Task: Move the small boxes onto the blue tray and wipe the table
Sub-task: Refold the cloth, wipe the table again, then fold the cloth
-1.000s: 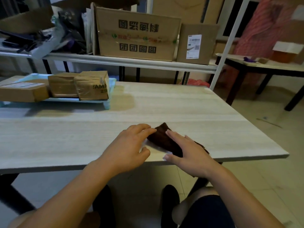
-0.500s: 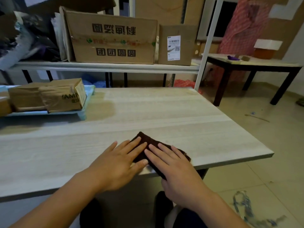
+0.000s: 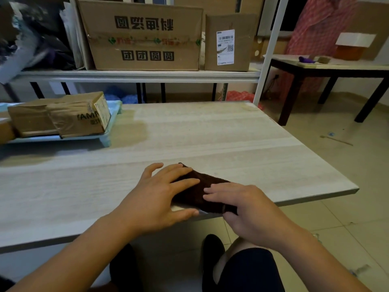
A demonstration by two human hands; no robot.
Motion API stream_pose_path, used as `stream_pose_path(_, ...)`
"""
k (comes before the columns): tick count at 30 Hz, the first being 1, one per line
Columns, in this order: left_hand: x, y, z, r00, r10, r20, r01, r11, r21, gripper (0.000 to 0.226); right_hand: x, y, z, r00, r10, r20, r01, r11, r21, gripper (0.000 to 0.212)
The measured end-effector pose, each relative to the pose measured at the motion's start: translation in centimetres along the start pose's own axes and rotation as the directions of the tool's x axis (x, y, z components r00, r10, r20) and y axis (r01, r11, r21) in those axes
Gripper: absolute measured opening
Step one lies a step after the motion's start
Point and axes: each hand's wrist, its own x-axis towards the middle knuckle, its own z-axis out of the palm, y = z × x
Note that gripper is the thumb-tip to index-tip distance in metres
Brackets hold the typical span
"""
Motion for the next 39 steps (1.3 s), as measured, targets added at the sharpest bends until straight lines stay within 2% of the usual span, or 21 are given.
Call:
stream_pose_path(3,2.1,0.0,0.4,0.999,0.035,0.0,-0.035,0.999,-0.021,0.064,0.9,0.8,-1.2,0.99,0.138,-0.033,-0.129,0.972,0.194,0.052)
stream_pose_path(6,2.4,-0.1,-0.1,0.998,0.02,-0.064,-0.028,0.993,-0.116,0.046,1.3,0.6,-1.6,0.965,0.242,-0.102,-0.191,0.914,0.358,0.045)
stream_pose_path(8,2.4,-0.3,-0.5,0.994,-0.029,-0.101,0.01,0.982,-0.188,0.043,1.4,0.2,-1.6,0.944,0.288,-0.162,-0.209,0.9,0.382,0.042)
stream_pose_path(11,2.7,-0.9,-1.0,0.984,-0.084,-0.155,0.049,0.974,-0.221,0.034,1.8,0.0,-1.3,0.936,0.29,-0.2,-0.193,0.897,0.397,0.05)
stream_pose_path(14,3.8,-0.4,-1.3,0.978,-0.087,-0.19,0.045,0.976,-0.213,0.029,1.7,-0.4,-1.9,0.934,0.285,-0.217,-0.208,0.924,0.319,0.041)
stream_pose_path(17,5.1,0.4,-2.5,0.975,-0.024,-0.222,-0.014,0.985,-0.171,0.028,2.4,-0.9,-2.3,0.935,0.291,-0.201,-0.27,0.955,0.126,0.06)
stream_pose_path(20,7.5,0.4,-3.6,0.948,0.158,-0.278,-0.153,0.987,0.04,0.024,3.3,-0.3,-3.4,0.914,0.319,-0.252,-0.302,0.948,0.104,0.041)
stream_pose_path(23,10.8,0.6,-4.1,0.86,0.31,-0.405,-0.235,0.946,0.224,0.023,3.7,2.1,-5.1,0.824,0.314,-0.471,-0.315,0.946,0.079,0.035)
stream_pose_path(25,12.5,1.7,-3.5,0.821,0.317,-0.476,-0.229,0.945,0.235,0.024,3.6,3.4,-5.7,0.716,0.299,-0.631,-0.336,0.94,0.064,0.031)
stream_pose_path(27,13.5,3.3,-2.1,0.801,0.31,-0.513,-0.232,0.95,0.211,0.024,3.3,4.0,-5.5,0.638,0.319,-0.701,-0.379,0.923,0.075,0.029)
stream_pose_path(29,14.3,4.3,-0.7,0.79,0.325,-0.519,-0.258,0.945,0.2,0.023,2.6,4.9,-5.3,0.608,0.329,-0.723,-0.407,0.911,0.072,0.03)
stream_pose_path(31,15.0,4.6,0.2,0.781,0.369,-0.505,-0.292,0.929,0.227,0.021,1.8,6.3,-5.6,0.635,0.247,-0.732,-0.384,0.923,-0.022,0.035)
stream_pose_path(33,15.4,4.7,1.1,0.791,0.434,-0.431,-0.353,0.899,0.257,0.021,0.8,7.9,-5.6,0.724,0.143,-0.674,-0.348,0.92,-0.178,0.04)
stream_pose_path(34,15.2,4.8,1.6,0.821,0.461,-0.336,-0.395,0.885,0.248,0.024,0.0,8.7,-5.4,0.79,0.13,-0.599,-0.339,0.907,-0.251,0.043)
stream_pose_path(36,14.0,5.5,2.4,0.894,0.44,-0.081,-0.423,0.891,0.165,0.035,-1.5,9.6,-5.4,0.907,0.233,-0.35,-0.332,0.907,-0.259,0.052)
stream_pose_path(37,13.2,5.6,2.7,0.918,0.397,0.015,-0.397,0.913,0.097,0.042,-2.1,9.6,-5.8,0.918,0.331,-0.216,-0.373,0.907,-0.195,0.058)
stream_pose_path(39,12.7,5.5,3.2,0.944,0.323,0.068,-0.32,0.946,-0.05,0.051,-2.7,9.3,-6.7,0.894,0.447,-0.032,-0.448,0.889,-0.094,0.064)
